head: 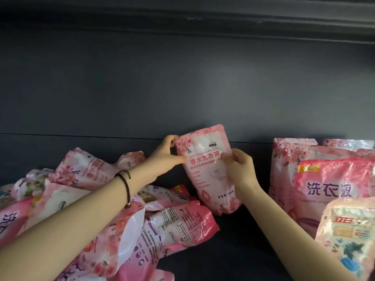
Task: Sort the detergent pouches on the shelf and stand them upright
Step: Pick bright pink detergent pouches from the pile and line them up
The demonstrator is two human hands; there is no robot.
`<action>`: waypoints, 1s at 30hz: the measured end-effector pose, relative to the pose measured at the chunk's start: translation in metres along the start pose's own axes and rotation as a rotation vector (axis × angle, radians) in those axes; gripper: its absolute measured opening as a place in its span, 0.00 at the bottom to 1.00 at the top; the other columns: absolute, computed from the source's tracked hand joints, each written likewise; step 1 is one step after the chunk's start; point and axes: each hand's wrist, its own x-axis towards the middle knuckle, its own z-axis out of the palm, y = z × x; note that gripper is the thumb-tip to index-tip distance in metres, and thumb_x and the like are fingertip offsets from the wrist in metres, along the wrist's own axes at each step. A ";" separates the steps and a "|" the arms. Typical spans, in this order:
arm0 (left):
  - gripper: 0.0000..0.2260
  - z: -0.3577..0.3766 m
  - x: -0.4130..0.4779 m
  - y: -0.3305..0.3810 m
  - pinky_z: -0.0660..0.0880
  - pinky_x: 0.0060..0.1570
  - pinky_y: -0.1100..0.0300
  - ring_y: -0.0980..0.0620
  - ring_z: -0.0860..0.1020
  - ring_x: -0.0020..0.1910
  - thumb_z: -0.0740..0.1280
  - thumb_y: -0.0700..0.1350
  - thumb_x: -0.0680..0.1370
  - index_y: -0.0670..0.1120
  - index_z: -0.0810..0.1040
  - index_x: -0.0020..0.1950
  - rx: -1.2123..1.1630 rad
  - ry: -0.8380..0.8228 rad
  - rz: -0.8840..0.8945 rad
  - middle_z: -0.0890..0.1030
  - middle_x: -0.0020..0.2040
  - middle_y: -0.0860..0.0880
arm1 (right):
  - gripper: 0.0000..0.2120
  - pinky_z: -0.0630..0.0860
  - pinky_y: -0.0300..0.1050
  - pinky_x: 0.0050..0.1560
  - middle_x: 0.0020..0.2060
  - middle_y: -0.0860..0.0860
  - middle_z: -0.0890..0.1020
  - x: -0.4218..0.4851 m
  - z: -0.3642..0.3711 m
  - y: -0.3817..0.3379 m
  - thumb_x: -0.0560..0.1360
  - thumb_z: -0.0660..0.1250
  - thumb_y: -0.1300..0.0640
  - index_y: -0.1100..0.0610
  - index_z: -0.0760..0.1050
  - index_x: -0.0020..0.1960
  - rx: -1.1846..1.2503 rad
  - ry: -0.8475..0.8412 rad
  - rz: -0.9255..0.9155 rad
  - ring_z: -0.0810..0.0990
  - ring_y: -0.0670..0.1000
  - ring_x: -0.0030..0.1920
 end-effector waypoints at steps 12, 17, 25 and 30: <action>0.08 0.062 0.022 0.018 0.81 0.36 0.61 0.51 0.82 0.44 0.70 0.38 0.76 0.35 0.77 0.52 -0.275 -0.043 -0.138 0.83 0.49 0.42 | 0.06 0.80 0.49 0.46 0.47 0.53 0.82 0.011 -0.014 0.032 0.79 0.59 0.61 0.56 0.74 0.50 0.234 0.234 0.201 0.82 0.55 0.48; 0.04 0.054 0.019 0.019 0.81 0.45 0.56 0.49 0.82 0.49 0.70 0.41 0.76 0.44 0.78 0.49 -0.119 -0.095 -0.102 0.83 0.49 0.45 | 0.25 0.71 0.52 0.63 0.65 0.57 0.69 0.008 -0.020 0.006 0.73 0.64 0.66 0.55 0.65 0.68 -0.205 0.332 -0.056 0.70 0.58 0.64; 0.07 -0.020 -0.033 0.026 0.76 0.43 0.63 0.57 0.80 0.44 0.71 0.53 0.74 0.55 0.79 0.51 0.612 -0.198 0.196 0.81 0.43 0.58 | 0.10 0.68 0.33 0.51 0.53 0.47 0.74 -0.044 -0.018 -0.049 0.74 0.68 0.62 0.55 0.78 0.55 -0.762 -0.451 -0.643 0.75 0.47 0.54; 0.16 -0.049 -0.085 0.022 0.76 0.48 0.55 0.56 0.78 0.48 0.60 0.65 0.73 0.60 0.75 0.56 1.222 -0.210 0.392 0.79 0.48 0.60 | 0.11 0.76 0.45 0.52 0.54 0.47 0.76 -0.079 -0.005 -0.045 0.76 0.64 0.53 0.52 0.76 0.58 -1.005 -0.731 -0.771 0.77 0.47 0.52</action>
